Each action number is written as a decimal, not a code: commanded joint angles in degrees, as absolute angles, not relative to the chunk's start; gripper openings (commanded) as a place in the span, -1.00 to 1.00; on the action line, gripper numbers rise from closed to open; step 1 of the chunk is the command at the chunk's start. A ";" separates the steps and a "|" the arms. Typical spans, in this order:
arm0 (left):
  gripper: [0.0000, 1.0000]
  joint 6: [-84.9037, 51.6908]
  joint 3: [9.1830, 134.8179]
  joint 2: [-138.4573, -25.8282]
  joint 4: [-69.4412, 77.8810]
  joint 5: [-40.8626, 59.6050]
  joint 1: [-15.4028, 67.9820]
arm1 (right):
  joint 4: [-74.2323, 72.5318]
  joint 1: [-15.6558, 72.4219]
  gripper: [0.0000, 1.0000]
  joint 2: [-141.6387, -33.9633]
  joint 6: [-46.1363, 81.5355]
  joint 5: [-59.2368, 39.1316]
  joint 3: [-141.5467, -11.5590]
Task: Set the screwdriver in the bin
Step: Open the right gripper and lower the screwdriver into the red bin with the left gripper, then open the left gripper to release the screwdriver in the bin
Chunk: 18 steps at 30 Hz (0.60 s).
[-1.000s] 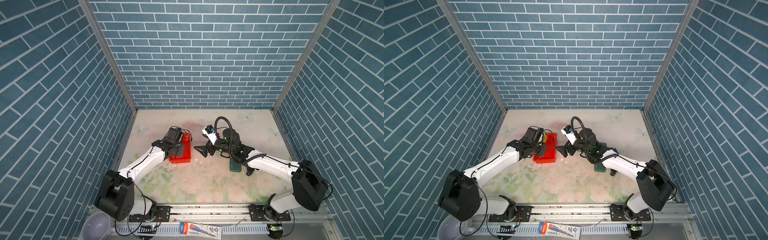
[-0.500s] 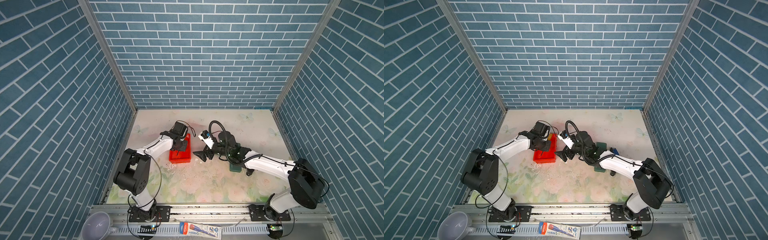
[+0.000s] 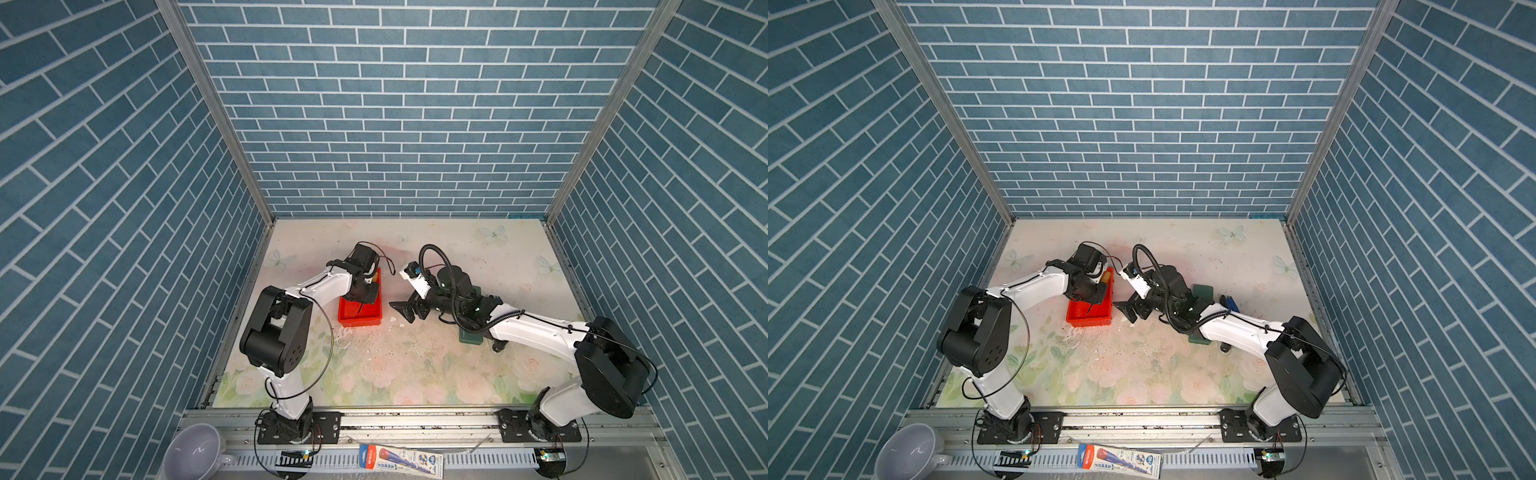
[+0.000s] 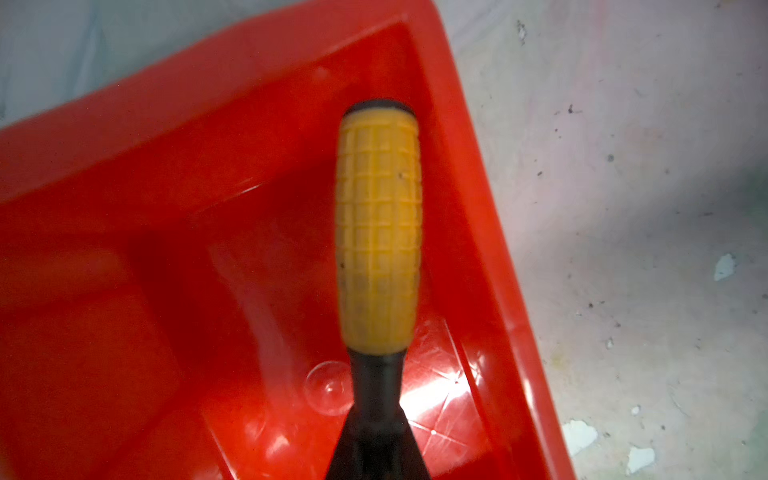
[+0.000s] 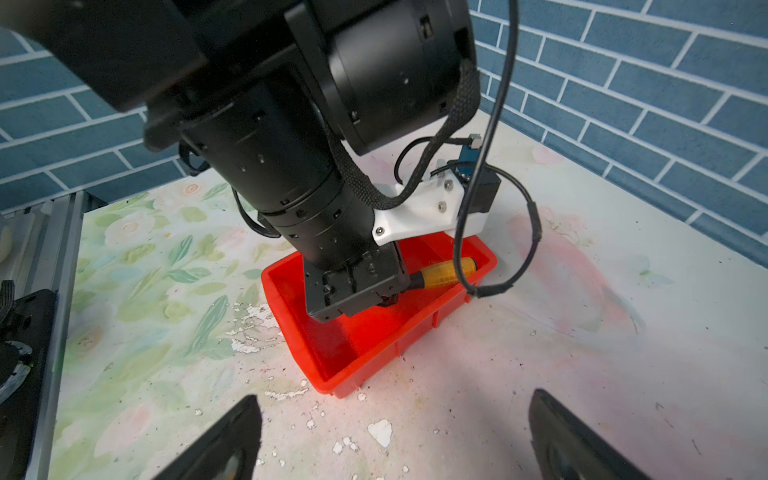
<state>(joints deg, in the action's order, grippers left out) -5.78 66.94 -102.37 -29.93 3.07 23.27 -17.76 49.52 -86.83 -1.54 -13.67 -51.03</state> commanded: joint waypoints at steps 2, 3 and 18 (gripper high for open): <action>-0.60 -5.31 68.20 -103.18 -30.91 2.84 23.03 | -20.31 49.73 0.98 -84.95 -1.93 -12.72 -49.05; -0.58 -5.23 68.20 -103.05 -31.01 2.79 23.05 | -20.63 49.68 0.98 -84.90 -1.85 -12.90 -48.96; 0.41 -6.41 64.85 -89.04 -28.56 -1.60 23.04 | -23.56 46.15 0.97 -80.24 2.20 -15.28 -45.86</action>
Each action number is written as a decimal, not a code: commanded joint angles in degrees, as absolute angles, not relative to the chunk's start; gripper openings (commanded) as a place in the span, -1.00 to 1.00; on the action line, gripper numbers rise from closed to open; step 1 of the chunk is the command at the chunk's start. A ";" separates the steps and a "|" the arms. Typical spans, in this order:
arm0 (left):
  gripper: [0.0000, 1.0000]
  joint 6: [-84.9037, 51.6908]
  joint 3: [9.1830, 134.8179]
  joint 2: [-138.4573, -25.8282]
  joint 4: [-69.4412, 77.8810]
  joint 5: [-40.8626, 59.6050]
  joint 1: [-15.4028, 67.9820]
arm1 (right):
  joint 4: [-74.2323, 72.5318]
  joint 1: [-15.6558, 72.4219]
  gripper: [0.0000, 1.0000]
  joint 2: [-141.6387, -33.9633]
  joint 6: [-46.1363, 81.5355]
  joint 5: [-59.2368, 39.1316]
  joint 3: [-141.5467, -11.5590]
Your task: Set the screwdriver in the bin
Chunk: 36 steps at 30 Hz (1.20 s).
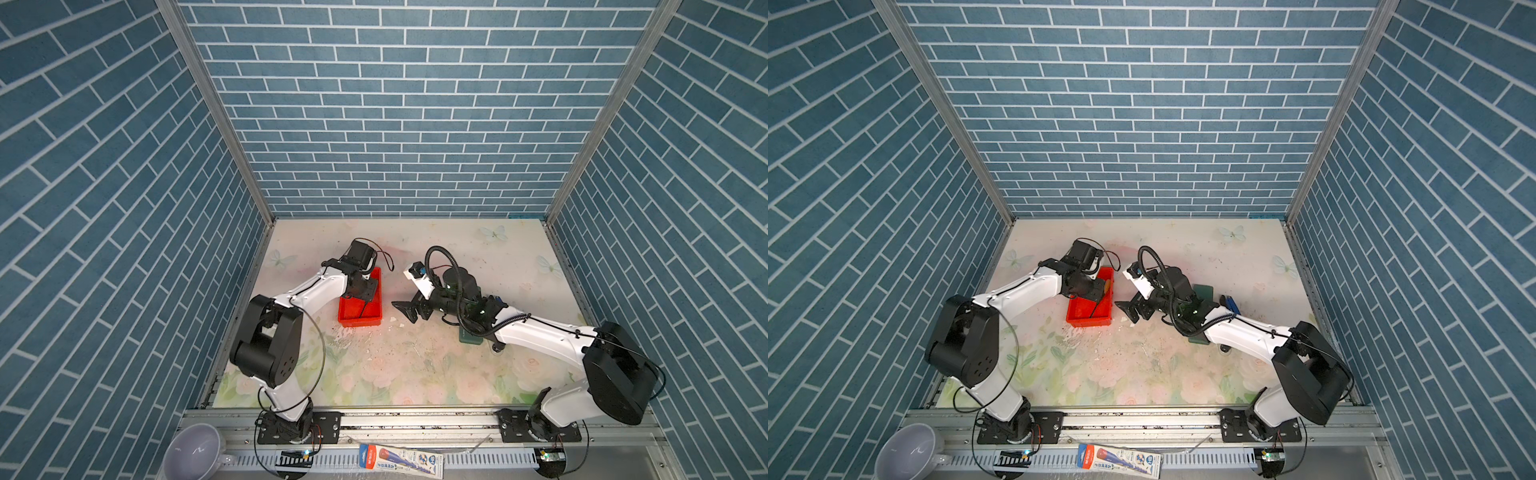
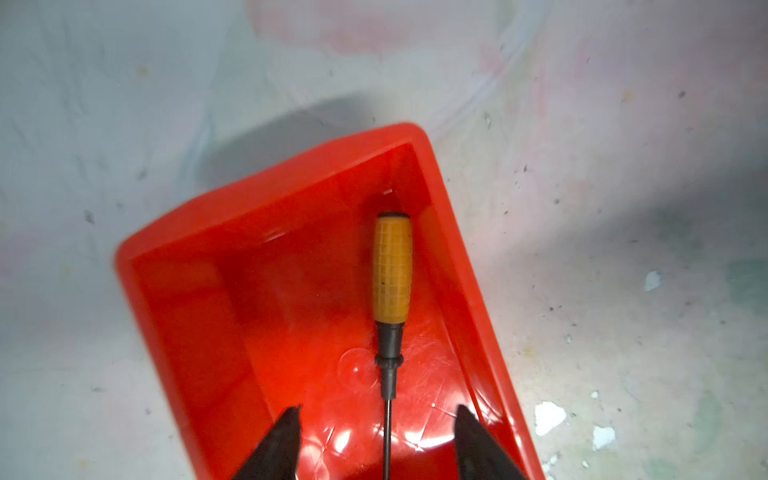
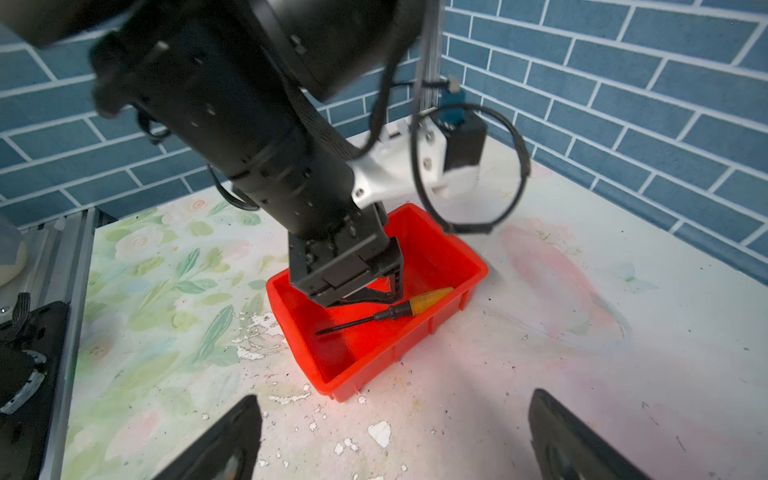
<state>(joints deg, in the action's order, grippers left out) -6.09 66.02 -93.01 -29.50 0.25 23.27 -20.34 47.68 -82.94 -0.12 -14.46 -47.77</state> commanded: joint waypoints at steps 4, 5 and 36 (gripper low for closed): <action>0.77 -6.01 63.18 -83.27 -25.11 -3.23 23.05 | -26.23 43.01 0.97 -77.65 5.30 -14.90 -43.68; 0.88 -5.69 62.51 -81.63 -23.56 -3.88 23.03 | -27.20 42.11 0.98 -76.82 6.27 -14.85 -43.07; 0.99 3.70 22.30 -71.97 34.19 -16.44 5.14 | -36.35 2.69 0.97 -70.46 2.54 12.91 -22.01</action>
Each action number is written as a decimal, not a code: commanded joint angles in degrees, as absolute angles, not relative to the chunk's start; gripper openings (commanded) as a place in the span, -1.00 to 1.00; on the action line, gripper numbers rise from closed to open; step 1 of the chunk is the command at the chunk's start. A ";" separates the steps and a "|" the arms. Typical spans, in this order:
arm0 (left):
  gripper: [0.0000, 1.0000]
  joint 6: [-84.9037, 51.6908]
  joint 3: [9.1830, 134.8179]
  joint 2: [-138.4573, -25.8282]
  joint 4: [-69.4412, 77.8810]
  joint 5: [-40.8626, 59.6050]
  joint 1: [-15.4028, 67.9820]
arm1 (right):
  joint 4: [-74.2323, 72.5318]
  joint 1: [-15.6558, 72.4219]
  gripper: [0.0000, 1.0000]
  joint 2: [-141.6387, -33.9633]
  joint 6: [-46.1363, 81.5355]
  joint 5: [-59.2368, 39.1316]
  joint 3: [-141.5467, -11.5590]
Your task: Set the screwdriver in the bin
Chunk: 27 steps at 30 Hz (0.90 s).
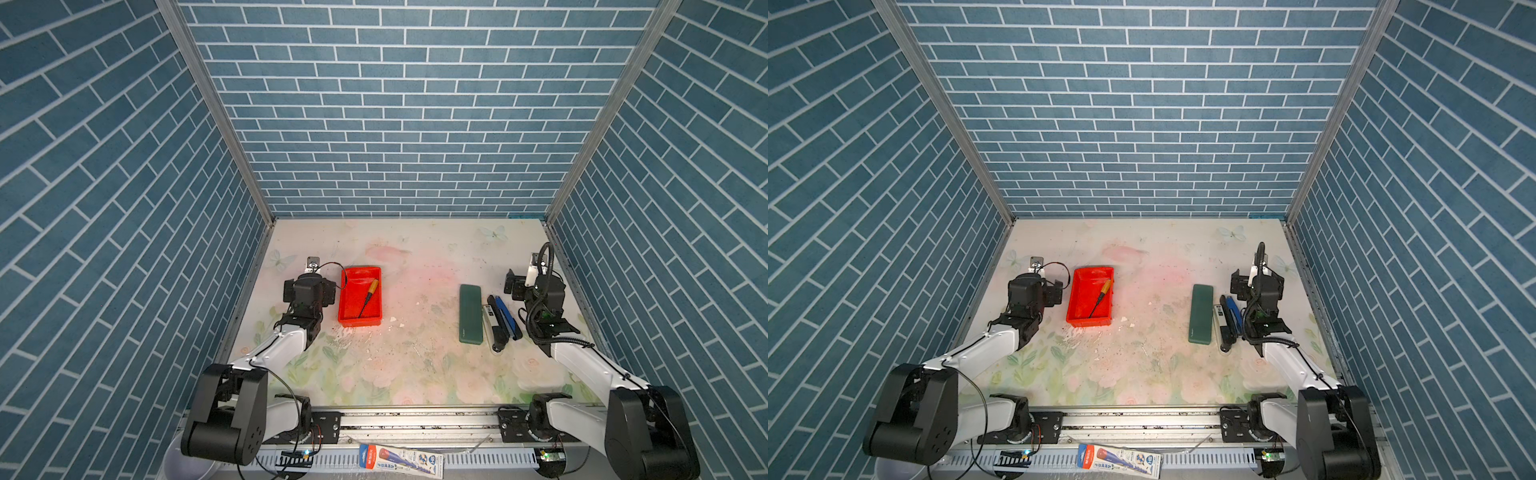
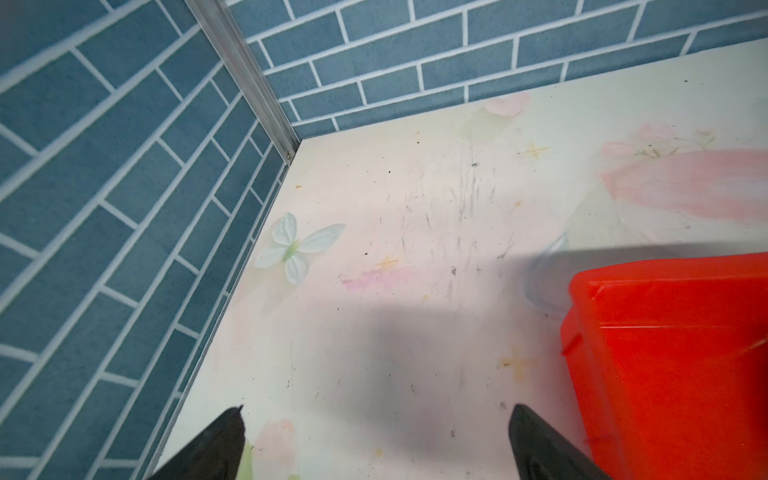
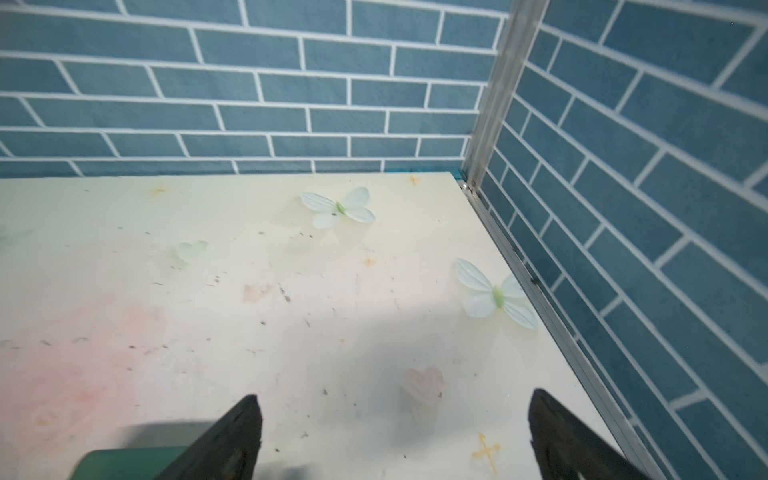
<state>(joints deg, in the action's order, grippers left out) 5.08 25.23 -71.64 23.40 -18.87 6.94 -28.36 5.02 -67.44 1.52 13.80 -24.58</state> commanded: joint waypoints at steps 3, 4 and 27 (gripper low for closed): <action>0.99 1.65 19.82 -74.90 41.22 -13.19 2.95 | -39.98 1.07 0.97 -74.71 2.31 10.40 -22.02; 0.99 1.58 19.47 -76.08 43.11 -12.24 2.46 | -41.30 0.57 0.97 -75.96 2.26 9.56 -22.00; 0.99 2.20 20.58 -87.71 52.77 -7.25 1.32 | -51.10 -4.10 0.98 -87.86 5.54 2.61 -21.51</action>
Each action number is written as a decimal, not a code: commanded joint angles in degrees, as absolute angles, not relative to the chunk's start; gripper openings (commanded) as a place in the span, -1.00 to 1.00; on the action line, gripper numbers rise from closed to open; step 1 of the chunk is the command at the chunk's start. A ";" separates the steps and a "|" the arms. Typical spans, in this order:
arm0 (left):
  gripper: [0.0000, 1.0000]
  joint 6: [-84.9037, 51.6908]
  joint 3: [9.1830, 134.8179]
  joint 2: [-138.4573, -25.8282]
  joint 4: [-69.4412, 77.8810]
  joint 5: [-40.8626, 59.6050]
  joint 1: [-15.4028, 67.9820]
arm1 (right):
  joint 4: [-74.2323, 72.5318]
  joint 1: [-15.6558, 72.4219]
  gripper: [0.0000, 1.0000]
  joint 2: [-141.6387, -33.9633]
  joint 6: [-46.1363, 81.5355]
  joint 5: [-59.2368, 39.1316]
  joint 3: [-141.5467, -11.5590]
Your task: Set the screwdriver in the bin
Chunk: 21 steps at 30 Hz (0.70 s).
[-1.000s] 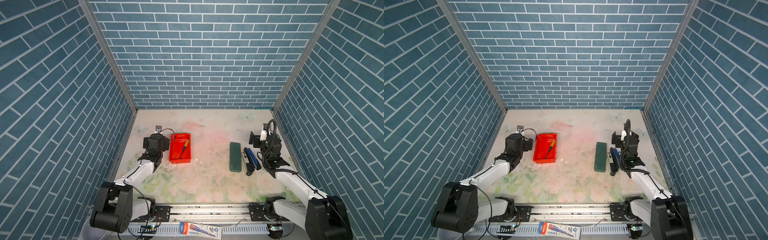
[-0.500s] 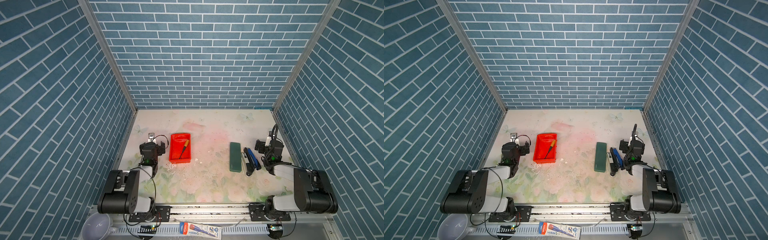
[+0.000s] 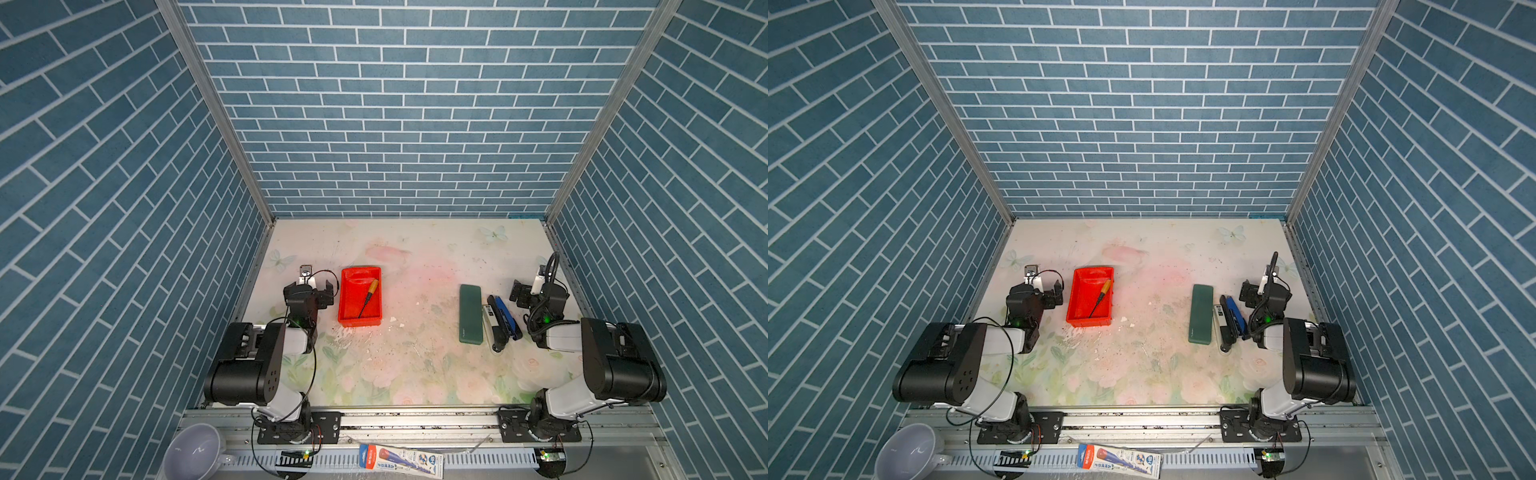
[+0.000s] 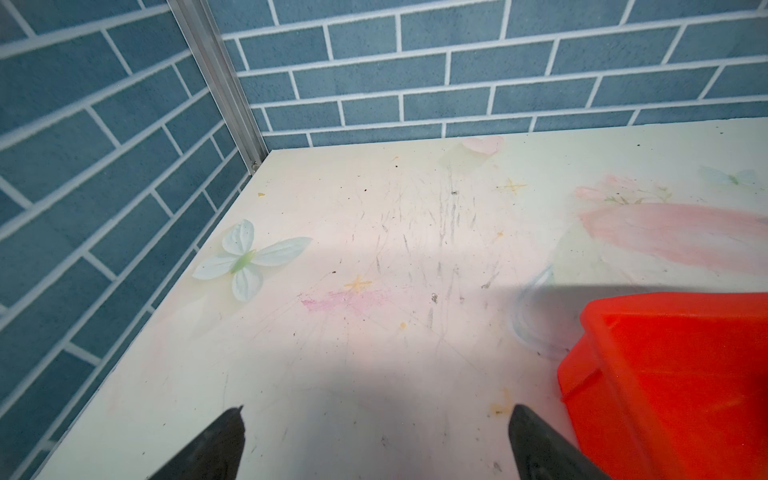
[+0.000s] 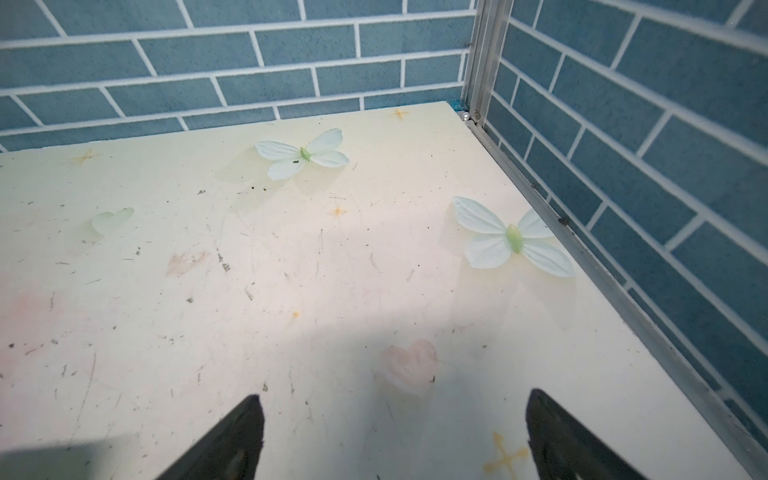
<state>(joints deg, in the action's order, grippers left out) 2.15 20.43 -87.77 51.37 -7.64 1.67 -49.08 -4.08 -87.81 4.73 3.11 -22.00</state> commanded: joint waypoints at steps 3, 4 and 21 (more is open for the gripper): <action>0.99 2.20 20.57 -87.67 52.77 -7.23 1.32 | -50.62 -4.11 0.98 -87.87 5.20 1.78 -21.77; 0.99 2.26 20.64 -87.70 52.70 -7.29 1.32 | -50.54 -4.18 0.98 -87.89 5.06 1.52 -21.84; 0.99 2.20 20.63 -87.72 52.69 -7.25 1.32 | -47.93 -4.13 0.98 -88.12 2.56 -4.66 -23.33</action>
<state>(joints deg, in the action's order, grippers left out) 2.15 20.43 -87.77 51.40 -7.62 1.67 -47.92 -4.08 -87.88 4.14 -3.86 -22.09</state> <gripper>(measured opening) 0.996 0.991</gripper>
